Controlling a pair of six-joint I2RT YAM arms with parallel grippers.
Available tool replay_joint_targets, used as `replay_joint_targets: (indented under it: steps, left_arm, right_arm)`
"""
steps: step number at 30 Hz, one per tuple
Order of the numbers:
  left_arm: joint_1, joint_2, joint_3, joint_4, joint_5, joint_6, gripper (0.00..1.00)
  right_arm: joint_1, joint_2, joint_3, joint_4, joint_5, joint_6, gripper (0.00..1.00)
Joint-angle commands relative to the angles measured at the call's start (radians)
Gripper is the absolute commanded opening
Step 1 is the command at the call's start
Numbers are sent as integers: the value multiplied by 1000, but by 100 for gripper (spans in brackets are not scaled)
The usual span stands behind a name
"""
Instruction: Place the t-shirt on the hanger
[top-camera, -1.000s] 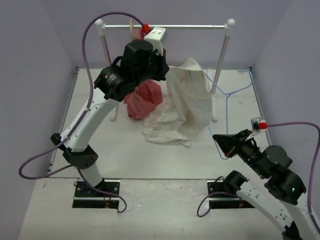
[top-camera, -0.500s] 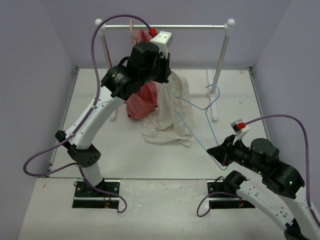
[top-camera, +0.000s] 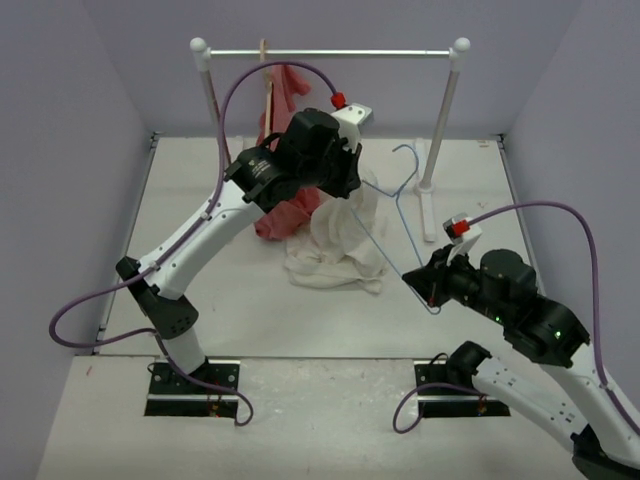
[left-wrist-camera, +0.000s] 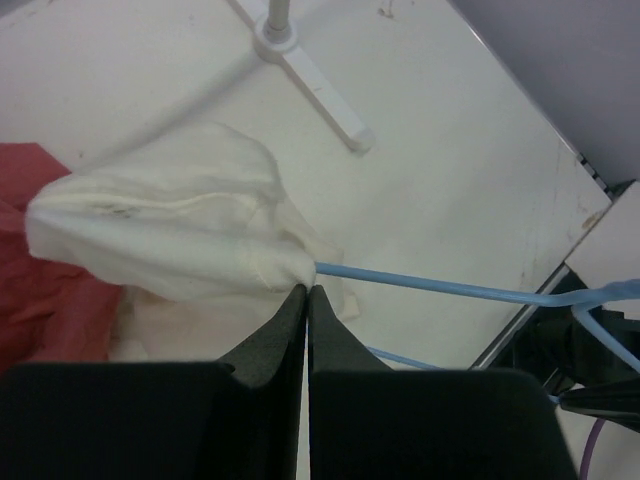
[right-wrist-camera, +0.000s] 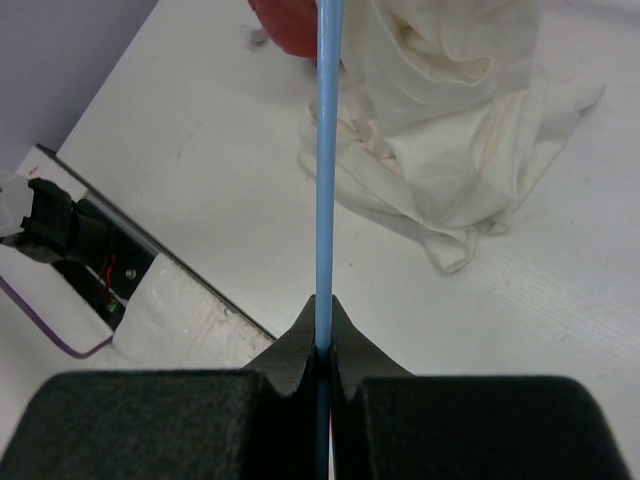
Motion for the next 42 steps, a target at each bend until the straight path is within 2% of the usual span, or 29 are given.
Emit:
replay_joint_targets:
  steps: [1,4,9,13,16,19,23,26,32,35,37,38,41,42]
  left_arm:
    - [-9,-67,0,112,148,47,0]
    - [-10,-64,35,121,174,53,0]
    - [-28,-73,95,115,244,53,0]
    - [-69,-88,74,121,260,44,0]
    - [-124,-119,23,154,248,35,0]
    - [-176,-134,3,165,247,35,0]
    - [-201,-155,-28,165,236,43,0]
    - [-201,-169,-68,165,229,62,0]
    - [-237,-207,-186,171,268,117,0]
    - [-247,-227,-249,189,232,119,0]
    - [-247,-231,-241,183,156,111,0]
    - [-247,-230,-218,169,96,101,3]
    - [-247,-220,-119,99,-73,93,31]
    - [-247,-219,-94,81,-110,94,36]
  right_arm:
    - [-1,98,-4,127,-156,-70,0]
    - [0,100,-71,243,-237,-55,0]
    - [1,117,-118,327,-182,-48,0]
    - [1,77,-173,473,-45,-18,0]
    - [1,26,-229,671,45,-14,0]
    - [1,42,-228,732,92,-33,0]
    - [-1,20,-246,777,143,-48,0]
    - [1,4,-232,747,135,-72,0]
    - [1,-75,-247,706,216,-79,0]
    - [1,-77,-222,687,154,-78,0]
    - [1,-95,-245,717,109,-77,0]
    - [1,-116,-267,755,92,-74,0]
    - [1,-182,-379,864,54,-82,0]
    - [1,-199,-400,889,53,-79,0]
